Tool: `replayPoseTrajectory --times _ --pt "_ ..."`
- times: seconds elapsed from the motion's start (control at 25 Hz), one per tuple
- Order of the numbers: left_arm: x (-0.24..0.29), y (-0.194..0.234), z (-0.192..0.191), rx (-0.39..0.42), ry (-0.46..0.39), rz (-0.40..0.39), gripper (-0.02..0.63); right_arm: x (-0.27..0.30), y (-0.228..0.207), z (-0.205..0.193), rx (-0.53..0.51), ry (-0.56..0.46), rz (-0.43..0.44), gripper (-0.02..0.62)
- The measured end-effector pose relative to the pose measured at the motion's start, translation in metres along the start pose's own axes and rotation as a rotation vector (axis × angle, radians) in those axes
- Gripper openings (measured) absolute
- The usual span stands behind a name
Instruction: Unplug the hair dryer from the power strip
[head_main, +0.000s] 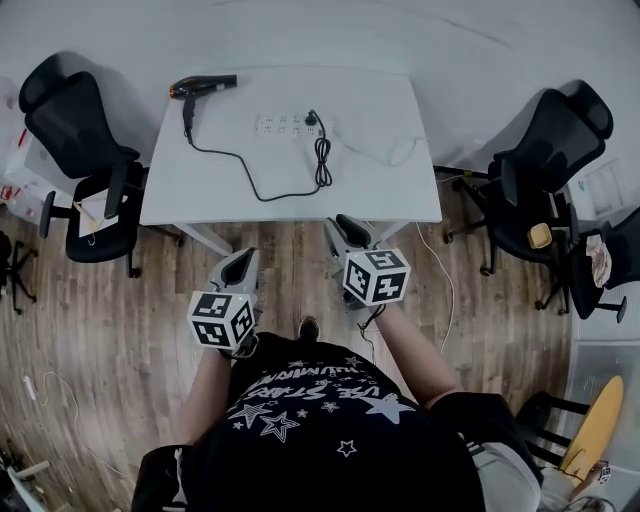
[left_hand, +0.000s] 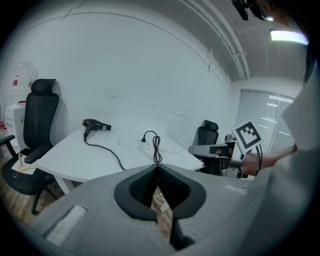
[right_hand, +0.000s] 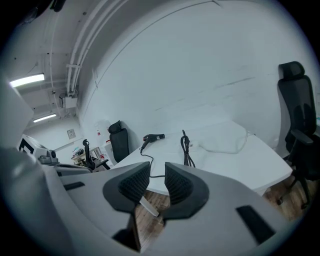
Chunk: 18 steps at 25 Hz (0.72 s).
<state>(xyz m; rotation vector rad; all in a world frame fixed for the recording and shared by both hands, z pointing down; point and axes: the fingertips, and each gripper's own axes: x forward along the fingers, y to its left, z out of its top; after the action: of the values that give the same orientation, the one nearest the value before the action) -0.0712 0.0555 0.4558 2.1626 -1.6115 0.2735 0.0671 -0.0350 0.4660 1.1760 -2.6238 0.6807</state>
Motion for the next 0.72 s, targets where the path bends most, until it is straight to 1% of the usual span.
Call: replayPoseTrajectory --times 0.2,0.32,0.36,0.52,0.72 --pt "0.011 -0.004 0.005 0.01 0.009 -0.004 0.008 0.004 -0.013 0.001 0.014 0.0 -0.021 0.088" --pt "0.019 -0.001 0.01 0.016 0.01 -0.01 0.008 0.009 -0.019 -0.001 0.009 0.006 -0.051 0.048" --pt "0.023 0.001 0.01 0.018 0.012 -0.013 0.008 0.01 -0.021 -0.001 0.003 0.009 -0.056 0.046" --pt "0.047 0.009 0.017 0.022 0.016 -0.034 0.008 0.019 -0.034 0.004 0.003 0.006 -0.082 0.035" --pt "0.083 0.027 0.039 0.028 0.007 -0.065 0.008 0.042 -0.058 0.023 0.0 0.001 -0.125 0.024"
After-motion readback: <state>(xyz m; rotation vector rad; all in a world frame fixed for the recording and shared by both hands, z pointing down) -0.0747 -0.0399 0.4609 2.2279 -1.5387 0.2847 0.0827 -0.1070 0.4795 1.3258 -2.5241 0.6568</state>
